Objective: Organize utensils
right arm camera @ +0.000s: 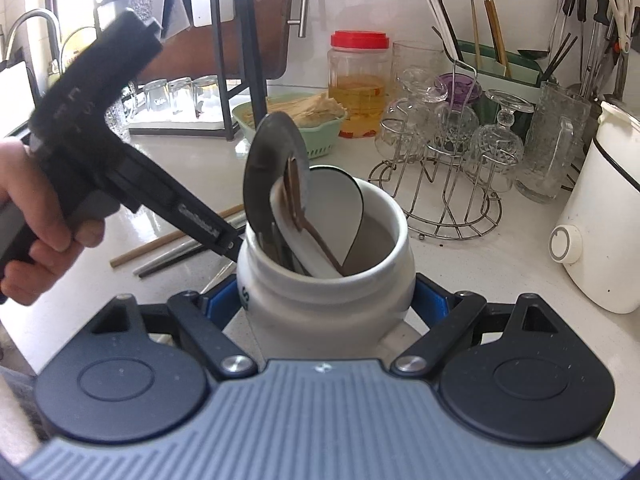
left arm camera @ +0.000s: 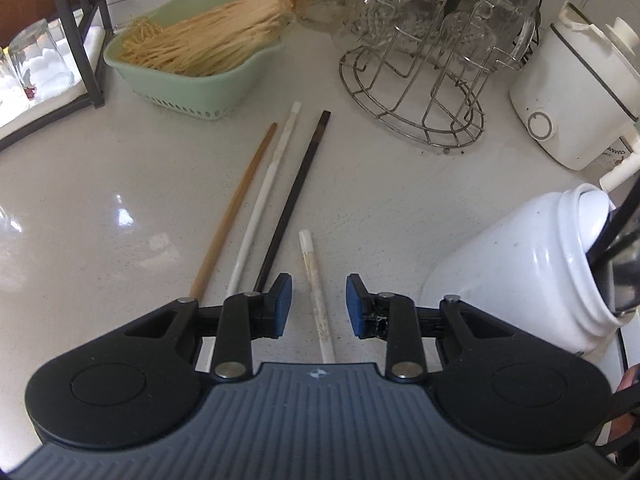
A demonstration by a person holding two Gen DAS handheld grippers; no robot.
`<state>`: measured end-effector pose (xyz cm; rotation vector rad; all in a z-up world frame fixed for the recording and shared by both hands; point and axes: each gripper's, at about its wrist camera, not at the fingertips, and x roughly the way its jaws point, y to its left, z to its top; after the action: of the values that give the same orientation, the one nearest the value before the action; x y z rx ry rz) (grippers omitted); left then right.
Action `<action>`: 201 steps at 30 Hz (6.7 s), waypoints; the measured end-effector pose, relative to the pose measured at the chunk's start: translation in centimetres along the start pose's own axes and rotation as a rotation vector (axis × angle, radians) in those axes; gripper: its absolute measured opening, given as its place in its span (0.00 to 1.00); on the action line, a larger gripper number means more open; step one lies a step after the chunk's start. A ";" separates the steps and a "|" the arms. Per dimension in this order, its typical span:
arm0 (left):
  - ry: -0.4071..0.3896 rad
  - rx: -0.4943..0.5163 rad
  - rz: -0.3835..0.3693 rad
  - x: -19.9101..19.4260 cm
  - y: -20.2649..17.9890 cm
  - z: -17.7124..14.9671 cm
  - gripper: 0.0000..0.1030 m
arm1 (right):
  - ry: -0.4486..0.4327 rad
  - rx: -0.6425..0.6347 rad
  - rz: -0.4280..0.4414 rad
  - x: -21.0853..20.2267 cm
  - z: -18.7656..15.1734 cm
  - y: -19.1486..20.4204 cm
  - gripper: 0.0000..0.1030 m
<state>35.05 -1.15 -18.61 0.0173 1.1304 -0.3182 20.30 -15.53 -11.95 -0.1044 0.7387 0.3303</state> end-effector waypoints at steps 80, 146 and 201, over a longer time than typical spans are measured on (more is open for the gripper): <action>-0.308 -0.052 -0.115 -25.2 -0.9 -1.8 0.07 | 0.065 -0.008 0.014 1.8 2.0 3.0 0.88; -0.180 0.200 -0.145 -22.4 -8.8 6.4 0.07 | 0.036 -0.013 0.013 2.0 1.8 3.4 0.88; -0.143 -0.054 0.011 -19.0 5.7 -3.1 0.80 | 0.065 0.096 -0.104 0.3 3.6 5.2 0.95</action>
<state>26.42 9.37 -3.83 -0.0466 0.9959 -0.2749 21.12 -9.77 -9.35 -0.0629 0.8092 0.1925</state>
